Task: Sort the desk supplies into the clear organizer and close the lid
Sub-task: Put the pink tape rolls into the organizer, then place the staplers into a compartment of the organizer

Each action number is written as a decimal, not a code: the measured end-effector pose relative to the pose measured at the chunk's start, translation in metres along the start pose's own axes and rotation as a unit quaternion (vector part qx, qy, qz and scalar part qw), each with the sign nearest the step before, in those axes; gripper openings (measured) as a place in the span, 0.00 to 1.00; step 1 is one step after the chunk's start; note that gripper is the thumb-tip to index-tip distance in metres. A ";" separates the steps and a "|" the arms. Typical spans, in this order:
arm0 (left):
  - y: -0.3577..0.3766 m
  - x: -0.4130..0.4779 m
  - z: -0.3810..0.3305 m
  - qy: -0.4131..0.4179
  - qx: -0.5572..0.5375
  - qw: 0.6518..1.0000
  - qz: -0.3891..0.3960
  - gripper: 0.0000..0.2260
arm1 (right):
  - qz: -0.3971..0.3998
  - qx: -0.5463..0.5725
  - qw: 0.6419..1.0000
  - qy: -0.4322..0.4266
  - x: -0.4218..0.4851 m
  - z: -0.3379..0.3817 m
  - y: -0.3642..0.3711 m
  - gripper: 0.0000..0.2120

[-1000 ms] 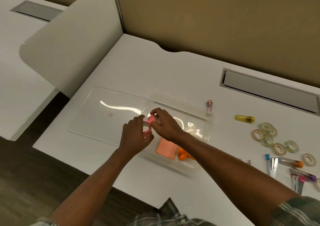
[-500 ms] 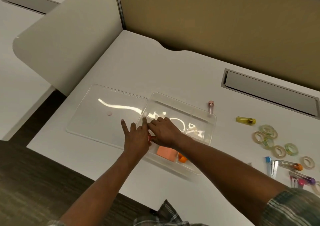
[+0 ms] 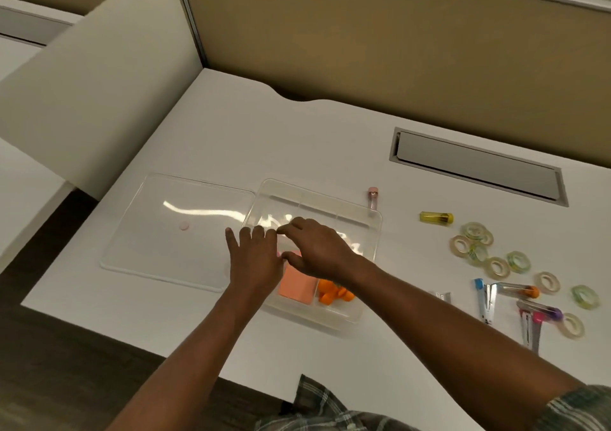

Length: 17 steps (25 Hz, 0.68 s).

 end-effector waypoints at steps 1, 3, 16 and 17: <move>-0.004 0.000 -0.016 0.020 -0.008 1.000 -0.010 0.22 | -0.011 0.010 1.000 0.019 -0.014 -0.011 -0.007 0.24; -0.008 -0.001 -0.052 0.068 -0.040 0.997 -0.022 0.18 | -0.022 0.031 0.997 0.062 -0.044 -0.035 -0.016 0.22; 0.092 -0.057 -0.280 0.260 -0.115 0.954 0.097 0.19 | -0.022 0.044 0.933 0.357 -0.289 -0.205 0.019 0.15; 0.106 -0.062 -0.290 0.263 -0.102 0.953 0.110 0.20 | -0.019 0.030 0.923 0.384 -0.306 -0.216 0.023 0.15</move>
Point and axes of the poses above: each hand's wrist, its own x-axis towards the middle knuckle, its own y-axis out of the palm, z = x × y, the point moved 9 cm from there along x, towards the middle knuckle, and after that the axes turned 11 degrees about -x, right-handed, at the moved point
